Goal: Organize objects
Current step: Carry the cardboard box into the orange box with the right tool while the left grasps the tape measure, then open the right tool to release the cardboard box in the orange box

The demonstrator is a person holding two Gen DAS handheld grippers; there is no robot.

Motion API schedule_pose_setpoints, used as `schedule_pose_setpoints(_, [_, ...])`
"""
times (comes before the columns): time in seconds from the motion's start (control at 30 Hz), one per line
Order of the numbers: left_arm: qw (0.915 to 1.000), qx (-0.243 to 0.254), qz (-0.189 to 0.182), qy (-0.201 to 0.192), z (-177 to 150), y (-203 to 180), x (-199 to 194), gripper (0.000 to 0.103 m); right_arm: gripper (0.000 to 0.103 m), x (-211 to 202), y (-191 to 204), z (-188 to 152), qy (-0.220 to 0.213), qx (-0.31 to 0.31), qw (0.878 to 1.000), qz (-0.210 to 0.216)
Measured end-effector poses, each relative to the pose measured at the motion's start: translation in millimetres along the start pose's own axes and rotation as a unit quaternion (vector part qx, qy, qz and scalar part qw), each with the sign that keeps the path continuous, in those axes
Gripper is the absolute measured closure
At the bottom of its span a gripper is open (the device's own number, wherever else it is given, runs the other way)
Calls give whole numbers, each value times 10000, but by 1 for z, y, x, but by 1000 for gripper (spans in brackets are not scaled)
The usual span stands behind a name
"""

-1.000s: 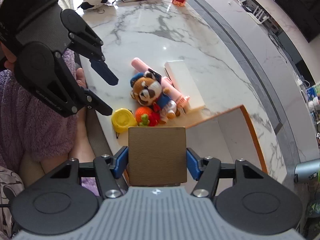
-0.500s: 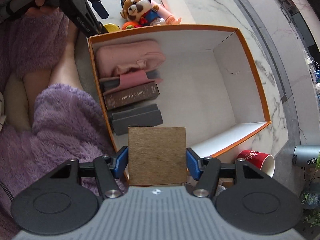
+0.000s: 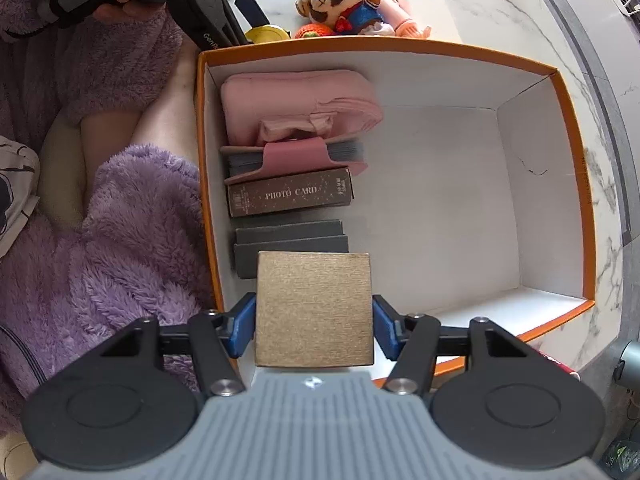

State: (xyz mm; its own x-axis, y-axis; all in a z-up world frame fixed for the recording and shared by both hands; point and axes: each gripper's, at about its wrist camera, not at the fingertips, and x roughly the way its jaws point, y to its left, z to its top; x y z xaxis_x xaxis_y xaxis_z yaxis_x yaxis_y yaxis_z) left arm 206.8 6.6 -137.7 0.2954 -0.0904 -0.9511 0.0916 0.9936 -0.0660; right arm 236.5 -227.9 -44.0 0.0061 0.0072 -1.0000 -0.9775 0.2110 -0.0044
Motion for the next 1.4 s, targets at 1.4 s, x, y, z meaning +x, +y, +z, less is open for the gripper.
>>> schedule_pose_setpoints(1.4, [9572,2110,-1502,-1295,33,-108,-108,43,41,17,-13,32,1388,-430,9839,1042])
